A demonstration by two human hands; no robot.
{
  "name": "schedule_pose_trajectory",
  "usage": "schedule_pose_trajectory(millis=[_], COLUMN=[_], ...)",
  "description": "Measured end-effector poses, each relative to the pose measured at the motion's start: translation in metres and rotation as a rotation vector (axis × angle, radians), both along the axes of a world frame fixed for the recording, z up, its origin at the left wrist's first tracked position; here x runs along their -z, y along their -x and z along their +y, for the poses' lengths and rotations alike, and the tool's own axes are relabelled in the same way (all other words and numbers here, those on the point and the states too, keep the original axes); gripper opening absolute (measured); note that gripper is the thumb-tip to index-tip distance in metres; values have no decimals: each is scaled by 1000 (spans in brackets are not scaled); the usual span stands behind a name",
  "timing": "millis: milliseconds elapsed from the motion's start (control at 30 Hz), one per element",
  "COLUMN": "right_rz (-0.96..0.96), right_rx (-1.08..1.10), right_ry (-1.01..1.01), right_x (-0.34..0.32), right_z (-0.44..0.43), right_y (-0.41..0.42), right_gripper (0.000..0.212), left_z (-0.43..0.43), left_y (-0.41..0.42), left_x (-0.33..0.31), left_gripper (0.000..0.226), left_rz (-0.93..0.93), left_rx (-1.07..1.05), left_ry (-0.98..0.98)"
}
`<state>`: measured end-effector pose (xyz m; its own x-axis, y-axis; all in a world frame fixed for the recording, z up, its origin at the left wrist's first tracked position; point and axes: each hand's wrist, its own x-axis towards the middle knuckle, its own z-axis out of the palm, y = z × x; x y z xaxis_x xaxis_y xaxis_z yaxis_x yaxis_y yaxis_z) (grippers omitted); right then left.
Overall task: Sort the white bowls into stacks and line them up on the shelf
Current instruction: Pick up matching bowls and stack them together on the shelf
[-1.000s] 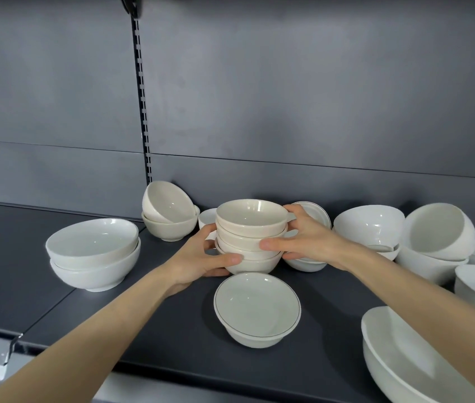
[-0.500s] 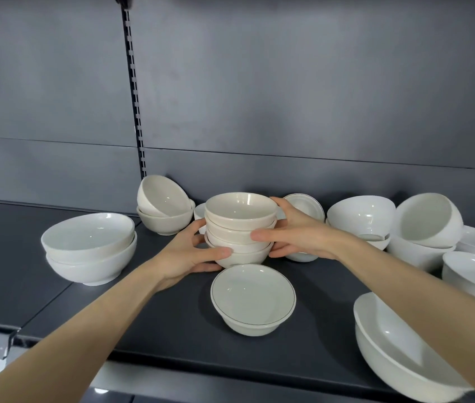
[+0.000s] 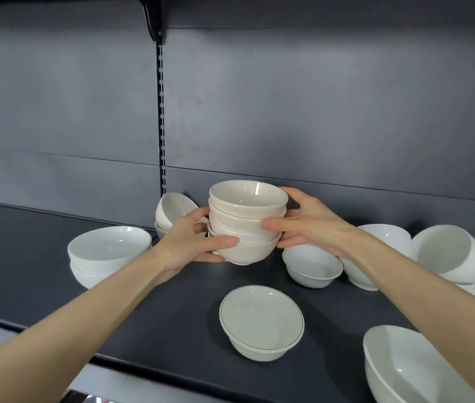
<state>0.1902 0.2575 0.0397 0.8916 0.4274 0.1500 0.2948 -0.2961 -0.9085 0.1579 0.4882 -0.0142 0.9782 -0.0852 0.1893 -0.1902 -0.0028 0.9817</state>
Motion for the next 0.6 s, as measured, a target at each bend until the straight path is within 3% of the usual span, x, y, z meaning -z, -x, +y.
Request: schedule_pose_trajectory(millis=[100, 233, 467, 600], right_rz=[-20, -19, -61, -69], right_rx=[-36, -81, -90, -65], right_ry=[-24, -73, -72, -62], right_x=[-13, -30, -45, -43], right_z=[7, 22, 64, 95], right_y=[-5, -13, -39, -58], right_gripper=[72, 66, 62, 63], left_z=[5, 19, 68, 101], left_y=[3, 1, -26, -48], left_x=[-17, -40, -64, -69], left_gripper=[86, 68, 87, 76], left_rz=[-14, -44, -67, -66], left_rx=[-42, -80, -117, -81], left_ry=[-23, -73, -230, -328])
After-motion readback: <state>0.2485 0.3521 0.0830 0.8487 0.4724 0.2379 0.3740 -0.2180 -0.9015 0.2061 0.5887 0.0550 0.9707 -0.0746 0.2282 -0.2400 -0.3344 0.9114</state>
